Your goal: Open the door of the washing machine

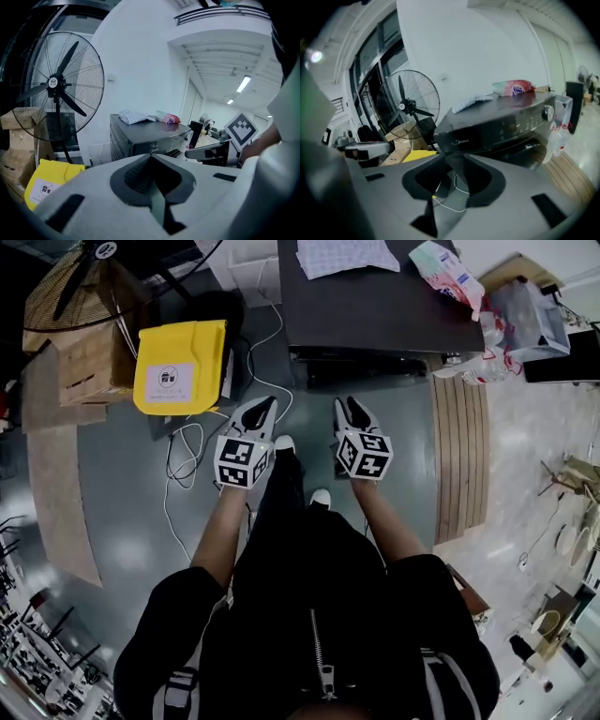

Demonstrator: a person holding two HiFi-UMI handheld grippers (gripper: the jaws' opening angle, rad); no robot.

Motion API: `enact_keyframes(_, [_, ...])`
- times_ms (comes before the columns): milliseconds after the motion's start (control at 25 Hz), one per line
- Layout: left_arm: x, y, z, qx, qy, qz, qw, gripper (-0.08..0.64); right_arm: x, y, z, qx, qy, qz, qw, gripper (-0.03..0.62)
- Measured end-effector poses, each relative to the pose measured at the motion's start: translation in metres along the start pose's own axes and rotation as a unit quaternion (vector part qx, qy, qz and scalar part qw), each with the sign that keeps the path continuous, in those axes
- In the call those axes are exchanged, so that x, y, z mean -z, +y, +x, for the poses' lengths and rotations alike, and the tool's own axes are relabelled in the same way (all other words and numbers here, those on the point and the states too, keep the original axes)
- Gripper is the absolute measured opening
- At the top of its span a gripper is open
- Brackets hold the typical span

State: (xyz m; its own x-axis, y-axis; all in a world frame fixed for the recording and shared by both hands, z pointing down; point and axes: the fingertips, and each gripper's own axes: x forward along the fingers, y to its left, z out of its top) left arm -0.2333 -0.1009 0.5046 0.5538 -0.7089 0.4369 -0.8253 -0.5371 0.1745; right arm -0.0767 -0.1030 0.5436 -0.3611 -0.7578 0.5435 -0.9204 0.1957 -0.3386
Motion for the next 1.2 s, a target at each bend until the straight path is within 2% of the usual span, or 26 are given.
enact_keyframes(160, [0.008, 0.026, 0.019, 0.011, 0.015, -0.011, 0.9998, 0.003, 0.034, -0.021, 0.043, 0.043, 0.041, 0.075, 0.995, 0.164])
enact_keyframes(320, [0.017, 0.05, 0.028, 0.015, 0.03, -0.018, 0.9993, 0.003, 0.063, -0.038, 0.08, 0.091, 0.072, 0.119, 0.986, 0.199])
enact_keyframes(560, [0.038, 0.085, 0.029, 0.014, 0.059, -0.027, 0.9978, 0.003, 0.1, -0.059, 0.132, 0.135, 0.119, 0.112, 0.977, 0.23])
enact_keyframes(640, [0.046, 0.098, 0.025, 0.012, 0.069, -0.03, 0.997, 0.003, 0.114, -0.072, 0.142, 0.166, 0.13, 0.147, 0.966, 0.236])
enact_keyframes(720, [0.052, 0.113, 0.021, 0.007, 0.079, -0.04, 0.9961, 0.003, 0.127, -0.088, 0.149, 0.208, 0.134, 0.202, 0.948, 0.244])
enact_keyframes(800, [0.059, 0.128, 0.016, 0.0, 0.087, -0.047, 0.995, 0.003, 0.139, -0.097, 0.158, 0.232, 0.137, 0.245, 0.931, 0.249])
enact_keyframes(840, [0.063, 0.134, 0.013, -0.002, 0.091, -0.049, 0.9946, 0.003, 0.142, -0.099, 0.164, 0.236, 0.14, 0.252, 0.928, 0.249])
enact_keyframes(1000, [0.077, 0.151, 0.008, -0.006, 0.106, -0.06, 0.9925, 0.003, 0.146, -0.106, 0.187, 0.251, 0.146, 0.237, 0.927, 0.252])
enact_keyframes(1200, [0.094, 0.162, 0.003, -0.003, 0.124, -0.064, 0.9902, 0.003, 0.151, -0.121, 0.2, 0.3, 0.137, 0.229, 0.916, 0.238])
